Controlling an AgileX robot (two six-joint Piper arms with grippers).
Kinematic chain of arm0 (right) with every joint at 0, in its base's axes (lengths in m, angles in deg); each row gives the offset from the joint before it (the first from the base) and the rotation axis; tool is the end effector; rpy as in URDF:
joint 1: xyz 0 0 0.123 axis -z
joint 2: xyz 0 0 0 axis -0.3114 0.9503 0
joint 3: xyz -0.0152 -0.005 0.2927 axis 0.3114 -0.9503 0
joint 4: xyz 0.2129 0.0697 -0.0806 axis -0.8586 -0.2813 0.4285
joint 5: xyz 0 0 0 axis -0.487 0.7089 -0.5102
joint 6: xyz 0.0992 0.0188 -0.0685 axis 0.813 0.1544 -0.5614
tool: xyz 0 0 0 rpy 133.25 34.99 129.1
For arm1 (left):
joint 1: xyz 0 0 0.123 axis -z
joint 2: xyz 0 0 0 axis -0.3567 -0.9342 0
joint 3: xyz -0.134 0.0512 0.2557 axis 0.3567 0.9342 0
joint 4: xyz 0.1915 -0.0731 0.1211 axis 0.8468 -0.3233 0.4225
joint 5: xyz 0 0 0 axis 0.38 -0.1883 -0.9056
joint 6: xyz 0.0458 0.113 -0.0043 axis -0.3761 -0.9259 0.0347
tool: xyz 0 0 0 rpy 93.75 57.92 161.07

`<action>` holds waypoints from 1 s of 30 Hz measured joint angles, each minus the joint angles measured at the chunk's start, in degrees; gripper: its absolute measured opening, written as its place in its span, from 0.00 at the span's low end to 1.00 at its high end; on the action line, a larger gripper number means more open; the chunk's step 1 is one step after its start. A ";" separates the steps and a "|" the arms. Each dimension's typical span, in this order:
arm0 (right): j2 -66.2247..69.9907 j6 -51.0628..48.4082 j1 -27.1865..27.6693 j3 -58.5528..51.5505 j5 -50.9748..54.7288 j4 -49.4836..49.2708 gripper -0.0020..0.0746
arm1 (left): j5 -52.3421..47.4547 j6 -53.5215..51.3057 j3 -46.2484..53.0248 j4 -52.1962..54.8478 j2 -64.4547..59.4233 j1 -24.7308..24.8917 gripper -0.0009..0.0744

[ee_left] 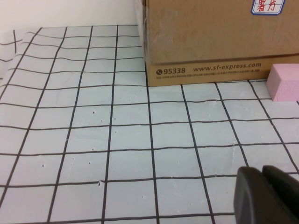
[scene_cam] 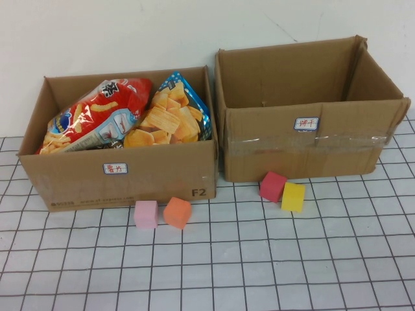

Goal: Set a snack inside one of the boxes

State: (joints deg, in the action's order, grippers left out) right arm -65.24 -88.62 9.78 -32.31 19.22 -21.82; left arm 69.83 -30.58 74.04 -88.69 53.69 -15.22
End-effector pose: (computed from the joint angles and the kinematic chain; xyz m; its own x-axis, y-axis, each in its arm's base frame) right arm 0.0730 -0.0028 0.2399 -0.3446 -0.3163 -0.8839 -0.1407 0.9483 -0.2845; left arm 0.0606 -0.0067 0.1688 -0.2677 -0.0316 -0.9630 0.0893 0.9943 -0.0574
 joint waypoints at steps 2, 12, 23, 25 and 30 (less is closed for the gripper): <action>0.00 0.00 0.00 0.00 0.00 0.00 0.02 | 0.00 0.10 0.00 0.00 0.00 0.00 0.01; 0.00 0.00 0.00 0.00 0.00 0.00 0.02 | 0.00 0.68 0.00 0.00 0.00 0.00 0.01; -3.01 0.00 0.65 0.00 0.33 0.15 0.02 | 0.00 0.79 0.00 0.00 0.00 0.00 0.01; -5.22 0.00 1.61 -0.55 0.13 0.46 0.02 | 0.00 0.79 0.00 0.00 0.00 0.00 0.01; -10.71 0.00 3.58 -6.30 -1.83 0.74 0.02 | 0.00 0.79 0.00 0.00 0.00 0.00 0.01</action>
State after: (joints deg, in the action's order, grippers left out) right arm -75.94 -88.62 13.36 -38.61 17.39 -21.07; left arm 69.83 -29.79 74.04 -88.69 53.69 -15.22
